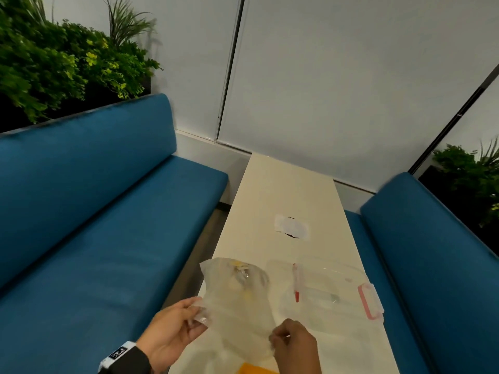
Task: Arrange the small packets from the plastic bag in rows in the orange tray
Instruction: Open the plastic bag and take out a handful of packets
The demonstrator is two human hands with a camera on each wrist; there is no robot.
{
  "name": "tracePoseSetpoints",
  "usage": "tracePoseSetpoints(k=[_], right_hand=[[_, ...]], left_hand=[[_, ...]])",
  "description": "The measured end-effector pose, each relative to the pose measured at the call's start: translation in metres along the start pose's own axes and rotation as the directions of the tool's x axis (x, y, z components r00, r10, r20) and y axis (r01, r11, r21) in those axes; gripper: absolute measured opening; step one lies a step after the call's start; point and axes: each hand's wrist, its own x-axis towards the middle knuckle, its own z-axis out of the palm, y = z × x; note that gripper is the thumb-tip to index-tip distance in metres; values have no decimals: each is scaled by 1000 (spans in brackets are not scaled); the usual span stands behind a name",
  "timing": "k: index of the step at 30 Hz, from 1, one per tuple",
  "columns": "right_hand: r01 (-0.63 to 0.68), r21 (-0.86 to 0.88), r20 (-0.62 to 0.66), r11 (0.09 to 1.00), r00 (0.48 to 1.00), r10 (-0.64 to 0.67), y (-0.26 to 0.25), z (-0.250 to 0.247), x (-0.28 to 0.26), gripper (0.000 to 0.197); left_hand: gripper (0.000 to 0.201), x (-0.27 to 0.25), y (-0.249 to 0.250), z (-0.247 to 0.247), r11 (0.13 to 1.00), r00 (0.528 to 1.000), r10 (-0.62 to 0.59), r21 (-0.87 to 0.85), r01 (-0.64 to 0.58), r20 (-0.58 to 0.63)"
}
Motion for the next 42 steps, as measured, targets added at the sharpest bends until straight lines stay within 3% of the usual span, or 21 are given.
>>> tracePoseSetpoints(k=[2, 4, 7, 10, 12, 13, 14, 17, 20, 23, 25, 27, 32, 33, 35, 37, 39, 42], right_hand=[[-102, 149, -29, 984, 994, 107, -4, -5, 4, 27], [-192, 373, -1, 908, 978, 208, -9, -12, 9, 15], [-383, 680, 208, 625, 919, 336, -19, -20, 16, 4], [-489, 816, 401, 308, 863, 307, -25, -20, 18, 9], [-521, 837, 464, 167, 837, 289, -28, -17, 17, 13], [-535, 832, 479, 145, 825, 300, -29, -15, 16, 15], [-549, 819, 482, 165, 815, 321, -29, -13, 16, 19], [-550, 755, 433, 357, 827, 358, -31, -5, 15, 24], [-446, 650, 392, 616, 890, 232, -40, 1, 10, 16], [-275, 395, 366, 877, 922, 124, -41, 11, 10, 33], [-178, 195, 272, 965, 955, 121, -40, 17, 13, 25], [-180, 202, 201, 963, 970, 139, -37, 22, 19, 15], [-242, 322, 152, 915, 967, 202, -34, 34, 27, 34], [-252, 321, 152, 913, 965, 213, -34, 37, 28, 37], [-250, 325, 140, 912, 967, 214, -37, 41, 29, 40], [-223, 348, 107, 911, 974, 197, -42, 42, 28, 39], [-198, 400, 92, 895, 980, 175, -48, 39, 25, 36], [-185, 389, 140, 902, 980, 140, -56, 31, 21, 34]], left_hand=[[26, -1, -2, 6, 995, 999, -29, -90, 33, 38], [25, -6, -3, 9, 994, 994, -80, -73, 85, 73], [29, -10, -5, 7, 983, 974, -179, 59, 172, 136], [31, -7, -5, 4, 982, 973, -186, 64, 179, 137], [30, -6, -1, 5, 989, 979, -141, -14, 145, 145], [28, -6, 1, 5, 992, 984, -109, -51, 117, 140], [29, -5, 3, 4, 991, 987, -82, -97, 95, 136], [38, -6, 6, 6, 985, 992, -23, -166, 43, 123], [53, -3, 6, 8, 982, 994, -9, -186, 29, 109], [68, 1, 4, 8, 991, 990, -19, -132, 38, 141], [72, 1, 0, 7, 998, 989, -29, -53, 37, 148], [72, -4, -6, 6, 999, 993, 15, 30, -19, 117], [94, -17, -12, -1, 909, 976, 205, 354, -219, 77], [92, -19, -11, -1, 860, 966, 247, 443, -252, 70], [77, -19, -12, 0, 645, 910, 412, 693, -323, 41], [42, -18, -11, 3, 396, 799, 600, 847, -354, 54], [22, -17, -7, 4, 344, 740, 670, 857, -384, 63], [29, -18, 7, 5, 325, 739, 673, 881, -344, 41]])
